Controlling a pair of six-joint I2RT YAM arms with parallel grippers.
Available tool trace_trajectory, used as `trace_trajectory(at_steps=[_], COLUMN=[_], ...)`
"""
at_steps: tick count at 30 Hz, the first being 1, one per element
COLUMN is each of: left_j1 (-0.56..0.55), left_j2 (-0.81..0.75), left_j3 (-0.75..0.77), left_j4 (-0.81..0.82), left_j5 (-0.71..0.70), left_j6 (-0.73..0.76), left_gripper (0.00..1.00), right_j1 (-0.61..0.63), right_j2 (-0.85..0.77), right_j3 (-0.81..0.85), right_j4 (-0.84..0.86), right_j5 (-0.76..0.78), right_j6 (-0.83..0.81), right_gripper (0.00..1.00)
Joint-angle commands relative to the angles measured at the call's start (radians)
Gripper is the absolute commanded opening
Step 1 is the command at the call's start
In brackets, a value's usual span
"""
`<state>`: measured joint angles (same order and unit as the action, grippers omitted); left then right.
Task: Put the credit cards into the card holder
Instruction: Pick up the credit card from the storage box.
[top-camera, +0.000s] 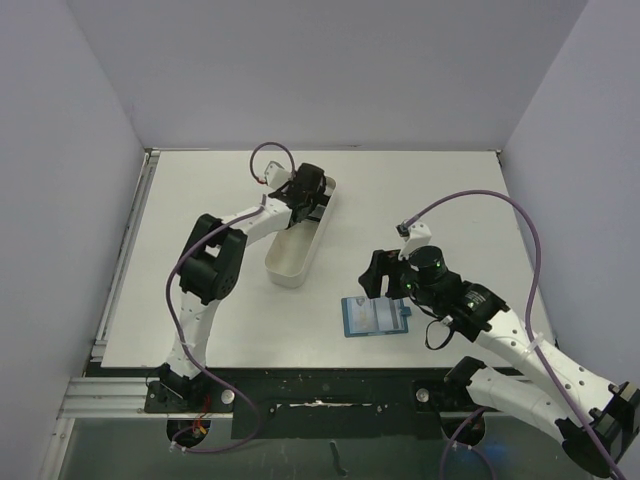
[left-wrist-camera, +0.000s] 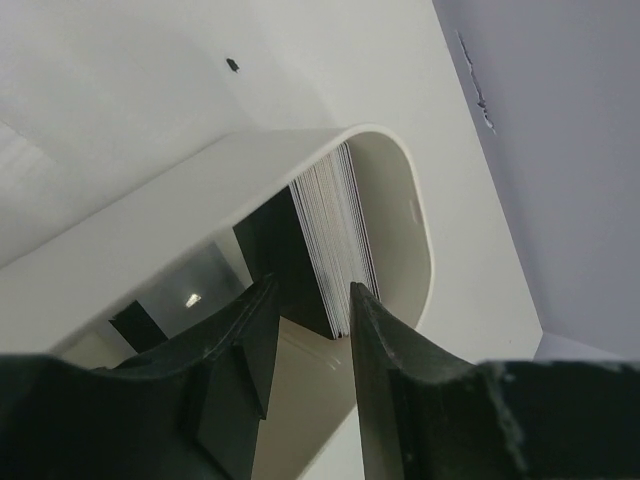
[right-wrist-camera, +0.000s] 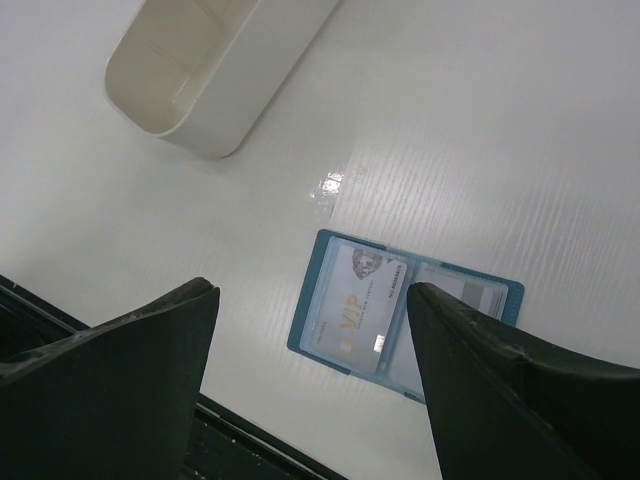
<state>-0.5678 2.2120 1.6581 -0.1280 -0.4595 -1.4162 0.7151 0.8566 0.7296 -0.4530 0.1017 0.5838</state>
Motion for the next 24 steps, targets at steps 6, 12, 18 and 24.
trace_trajectory(at_steps=[6,12,18,24], left_j1=[-0.035,-0.03,-0.021,-0.017], left_j2=[0.056,0.078,0.088,0.062], left_j3=[0.106,0.109,0.109,0.071], left_j4=[-0.012,0.011,0.055,0.113], left_j5=[-0.078,-0.075,-0.066,-0.082], left_j6=[-0.04,-0.038,0.006,0.054], left_gripper=[0.33,0.33,0.31,0.21], right_j1=[0.003,0.002,0.001,-0.001], right_j2=[-0.049,-0.073,-0.082,-0.077], right_j3=[0.018,0.016,0.027,0.017], right_j4=[0.012,-0.005,-0.021,-0.013], right_j5=[0.017,0.023,0.041,0.035], right_j6=[-0.006,-0.01,-0.018,-0.012], right_gripper=[0.78,0.78,0.78,0.78])
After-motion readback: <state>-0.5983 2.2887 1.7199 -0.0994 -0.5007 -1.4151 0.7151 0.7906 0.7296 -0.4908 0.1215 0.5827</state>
